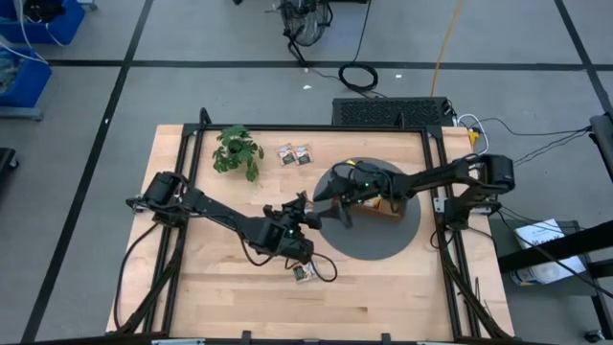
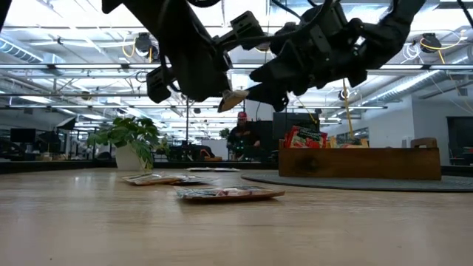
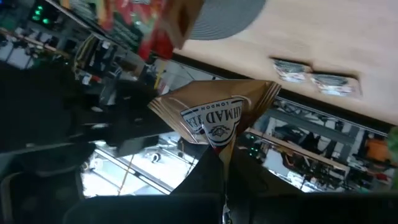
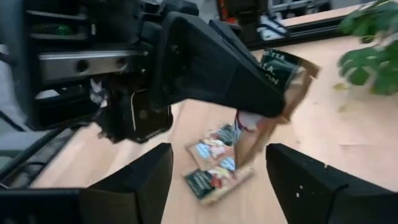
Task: Pick & Place Tea
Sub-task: Put the brown tea bag into the right section of the wooden organizer
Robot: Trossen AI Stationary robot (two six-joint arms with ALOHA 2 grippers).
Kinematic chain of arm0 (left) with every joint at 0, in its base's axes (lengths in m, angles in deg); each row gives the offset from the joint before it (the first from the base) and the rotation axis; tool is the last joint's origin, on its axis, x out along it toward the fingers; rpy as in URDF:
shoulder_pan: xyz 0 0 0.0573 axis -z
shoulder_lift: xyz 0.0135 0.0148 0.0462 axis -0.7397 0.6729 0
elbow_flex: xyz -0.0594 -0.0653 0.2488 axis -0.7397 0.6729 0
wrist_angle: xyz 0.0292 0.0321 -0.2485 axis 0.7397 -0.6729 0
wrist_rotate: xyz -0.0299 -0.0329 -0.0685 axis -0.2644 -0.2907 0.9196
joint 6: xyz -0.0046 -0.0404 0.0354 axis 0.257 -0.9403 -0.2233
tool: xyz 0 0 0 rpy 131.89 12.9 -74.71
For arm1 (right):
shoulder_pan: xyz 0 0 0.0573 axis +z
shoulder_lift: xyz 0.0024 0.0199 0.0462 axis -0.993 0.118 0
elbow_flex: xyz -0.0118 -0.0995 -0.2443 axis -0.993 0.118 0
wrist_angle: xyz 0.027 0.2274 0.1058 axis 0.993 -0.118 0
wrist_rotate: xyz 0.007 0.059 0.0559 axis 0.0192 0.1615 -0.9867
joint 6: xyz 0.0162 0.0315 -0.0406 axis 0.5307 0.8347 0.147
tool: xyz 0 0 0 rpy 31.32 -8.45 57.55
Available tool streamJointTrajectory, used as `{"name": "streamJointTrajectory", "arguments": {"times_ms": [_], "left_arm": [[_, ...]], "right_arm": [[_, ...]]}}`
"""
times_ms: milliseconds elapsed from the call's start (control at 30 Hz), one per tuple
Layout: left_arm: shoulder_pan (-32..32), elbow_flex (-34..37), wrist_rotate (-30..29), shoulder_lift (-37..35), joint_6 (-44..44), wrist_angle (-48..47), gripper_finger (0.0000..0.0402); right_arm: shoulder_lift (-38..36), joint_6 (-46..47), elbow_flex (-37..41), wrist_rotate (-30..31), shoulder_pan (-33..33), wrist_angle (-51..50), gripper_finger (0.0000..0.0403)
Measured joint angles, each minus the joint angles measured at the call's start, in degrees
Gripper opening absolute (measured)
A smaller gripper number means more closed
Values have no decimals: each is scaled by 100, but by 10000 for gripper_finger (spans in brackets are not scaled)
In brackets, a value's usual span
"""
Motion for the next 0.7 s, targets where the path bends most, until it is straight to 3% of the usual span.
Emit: {"name": "streamJointTrajectory", "arguments": {"times_ms": [233, 467, 700], "left_arm": [[198, -1, 353, 0, 458, 907, 2], [245, -2, 384, 0, 452, 913, 2], [197, -2, 382, 0, 357, 898, 3]], "right_arm": [[458, 190, -305, -441, -26, 196, 233], [549, 181, -367, -484, -31, 234, 216], [547, 253, -367, -602, -31, -8, 158]]}}
